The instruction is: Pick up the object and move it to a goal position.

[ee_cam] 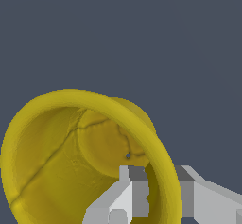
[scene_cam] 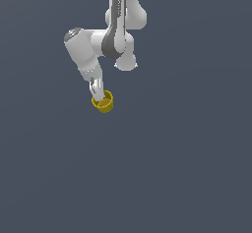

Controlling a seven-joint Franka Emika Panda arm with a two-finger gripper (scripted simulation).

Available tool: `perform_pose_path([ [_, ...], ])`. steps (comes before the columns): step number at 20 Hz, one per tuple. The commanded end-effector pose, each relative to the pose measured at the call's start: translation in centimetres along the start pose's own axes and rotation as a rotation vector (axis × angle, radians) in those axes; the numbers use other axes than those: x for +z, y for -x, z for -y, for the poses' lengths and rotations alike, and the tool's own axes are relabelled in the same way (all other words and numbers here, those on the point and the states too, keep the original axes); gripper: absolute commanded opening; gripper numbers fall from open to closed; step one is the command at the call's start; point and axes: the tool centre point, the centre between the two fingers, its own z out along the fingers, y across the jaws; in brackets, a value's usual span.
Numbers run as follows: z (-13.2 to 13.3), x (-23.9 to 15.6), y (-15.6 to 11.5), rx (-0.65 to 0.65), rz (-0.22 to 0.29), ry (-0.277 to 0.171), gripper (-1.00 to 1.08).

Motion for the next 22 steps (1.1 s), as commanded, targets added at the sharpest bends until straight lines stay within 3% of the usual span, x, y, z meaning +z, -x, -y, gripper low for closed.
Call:
perform_pose_path([
  [1, -0.8, -2.4, -1.5, 0.000, -0.001, -0.001, -1.00],
  [12, -2.8, -9.5, -5.9, -0.001, -0.003, -0.002, -1.00],
  [22, -2.9, -10.7, -6.7, -0.003, -0.002, -0.003, -1.00],
])
